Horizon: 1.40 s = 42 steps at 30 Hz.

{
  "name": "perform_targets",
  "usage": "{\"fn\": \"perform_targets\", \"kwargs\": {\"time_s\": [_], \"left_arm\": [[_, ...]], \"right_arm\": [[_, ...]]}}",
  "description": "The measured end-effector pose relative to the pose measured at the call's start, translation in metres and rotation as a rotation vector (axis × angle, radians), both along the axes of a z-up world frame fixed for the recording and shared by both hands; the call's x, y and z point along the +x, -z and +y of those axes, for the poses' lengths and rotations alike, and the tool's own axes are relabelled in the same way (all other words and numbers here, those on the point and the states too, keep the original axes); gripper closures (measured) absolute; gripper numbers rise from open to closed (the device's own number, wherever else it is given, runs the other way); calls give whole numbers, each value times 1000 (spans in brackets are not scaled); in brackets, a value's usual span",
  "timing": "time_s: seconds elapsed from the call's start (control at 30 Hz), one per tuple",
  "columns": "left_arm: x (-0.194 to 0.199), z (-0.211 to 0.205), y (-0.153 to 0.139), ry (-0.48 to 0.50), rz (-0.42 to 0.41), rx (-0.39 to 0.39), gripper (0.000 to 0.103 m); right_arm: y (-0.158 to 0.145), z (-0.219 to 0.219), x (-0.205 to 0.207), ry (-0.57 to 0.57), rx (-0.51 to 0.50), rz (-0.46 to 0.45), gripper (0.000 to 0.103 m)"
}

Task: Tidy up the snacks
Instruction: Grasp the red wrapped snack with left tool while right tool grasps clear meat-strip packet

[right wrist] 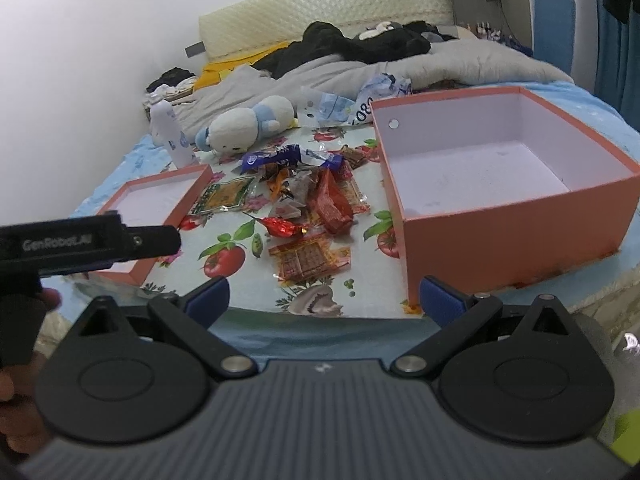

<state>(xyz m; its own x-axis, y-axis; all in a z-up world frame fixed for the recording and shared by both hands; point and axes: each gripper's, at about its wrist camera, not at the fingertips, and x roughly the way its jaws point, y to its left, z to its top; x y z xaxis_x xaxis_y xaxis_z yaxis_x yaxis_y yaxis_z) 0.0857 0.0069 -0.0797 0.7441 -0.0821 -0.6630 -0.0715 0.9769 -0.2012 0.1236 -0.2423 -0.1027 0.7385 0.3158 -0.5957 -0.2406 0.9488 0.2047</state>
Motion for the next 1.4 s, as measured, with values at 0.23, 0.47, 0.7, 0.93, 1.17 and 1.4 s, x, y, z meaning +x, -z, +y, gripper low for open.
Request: {"fn": "perform_targets", "kwargs": {"time_s": [0.23, 0.47, 0.7, 0.93, 1.17, 1.4], "left_arm": [[25, 5, 15, 9, 25, 35, 2], [58, 17, 29, 21, 39, 9, 3], [97, 31, 44, 29, 52, -38, 6], [143, 34, 71, 59, 102, -104, 9], [186, 46, 102, 50, 177, -241, 21], [216, 51, 121, 33, 228, -305, 36]], "right_arm": [[8, 8, 8, -20, 21, -10, 8], [20, 30, 16, -55, -26, -32, 42], [40, 55, 35, -94, -73, -82, 46], [70, 76, 71, -94, -162, -105, 41], [92, 82, 101, -127, -192, -86, 19], [115, 85, 125, -151, -194, -20, 19]]}}
